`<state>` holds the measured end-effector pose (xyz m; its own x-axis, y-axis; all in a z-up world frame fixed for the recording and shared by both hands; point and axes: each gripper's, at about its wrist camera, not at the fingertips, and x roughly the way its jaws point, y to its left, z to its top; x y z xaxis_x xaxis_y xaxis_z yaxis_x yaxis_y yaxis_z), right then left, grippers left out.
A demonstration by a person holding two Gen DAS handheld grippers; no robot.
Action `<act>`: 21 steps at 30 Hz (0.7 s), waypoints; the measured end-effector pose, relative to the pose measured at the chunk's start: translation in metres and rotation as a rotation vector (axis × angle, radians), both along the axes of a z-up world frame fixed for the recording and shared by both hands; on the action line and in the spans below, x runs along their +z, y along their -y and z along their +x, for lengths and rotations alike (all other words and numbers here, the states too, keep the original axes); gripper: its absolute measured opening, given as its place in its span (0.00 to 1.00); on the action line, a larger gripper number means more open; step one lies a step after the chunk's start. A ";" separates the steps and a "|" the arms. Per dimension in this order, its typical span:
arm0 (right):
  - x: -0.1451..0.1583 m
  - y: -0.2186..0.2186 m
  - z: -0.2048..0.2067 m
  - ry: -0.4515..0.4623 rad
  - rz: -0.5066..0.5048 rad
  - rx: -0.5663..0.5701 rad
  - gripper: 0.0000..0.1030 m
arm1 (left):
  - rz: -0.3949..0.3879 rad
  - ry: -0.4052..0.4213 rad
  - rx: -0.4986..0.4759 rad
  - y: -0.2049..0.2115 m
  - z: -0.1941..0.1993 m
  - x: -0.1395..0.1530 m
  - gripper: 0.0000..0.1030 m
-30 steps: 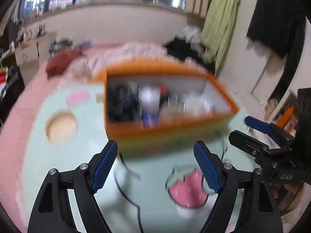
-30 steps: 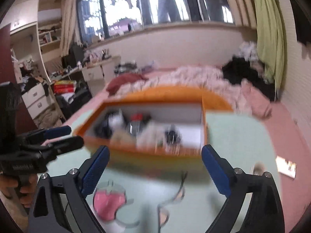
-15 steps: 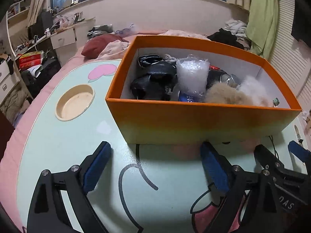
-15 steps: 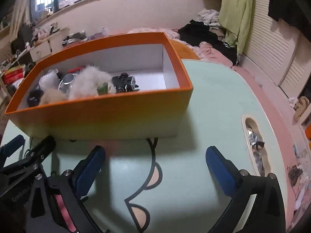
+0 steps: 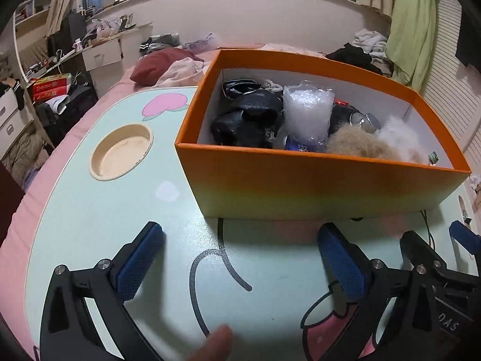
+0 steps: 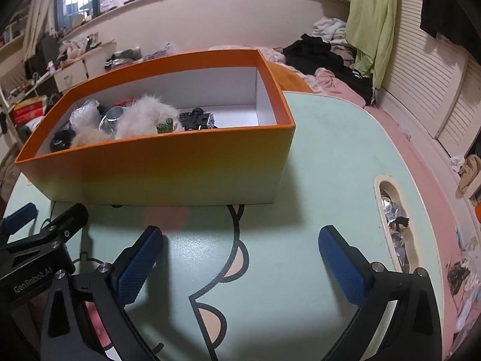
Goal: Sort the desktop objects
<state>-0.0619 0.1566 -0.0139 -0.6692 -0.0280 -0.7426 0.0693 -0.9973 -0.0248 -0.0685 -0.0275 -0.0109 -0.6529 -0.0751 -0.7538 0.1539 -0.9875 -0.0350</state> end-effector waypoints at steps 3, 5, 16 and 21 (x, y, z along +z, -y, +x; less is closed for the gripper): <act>0.000 0.001 -0.001 0.000 0.002 0.000 1.00 | 0.000 0.001 0.000 0.000 0.000 0.000 1.00; 0.000 0.001 -0.001 0.000 0.001 0.000 1.00 | 0.001 0.000 0.000 -0.001 0.000 -0.001 1.00; 0.000 0.000 -0.001 0.000 0.001 0.000 1.00 | 0.001 0.000 0.000 -0.001 0.000 0.000 1.00; 0.000 0.000 -0.001 0.000 0.001 0.000 1.00 | 0.001 0.000 0.000 0.000 0.000 0.000 1.00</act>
<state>-0.0630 0.1563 -0.0142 -0.6694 -0.0274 -0.7424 0.0693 -0.9973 -0.0256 -0.0689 -0.0274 -0.0105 -0.6526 -0.0742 -0.7541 0.1540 -0.9874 -0.0361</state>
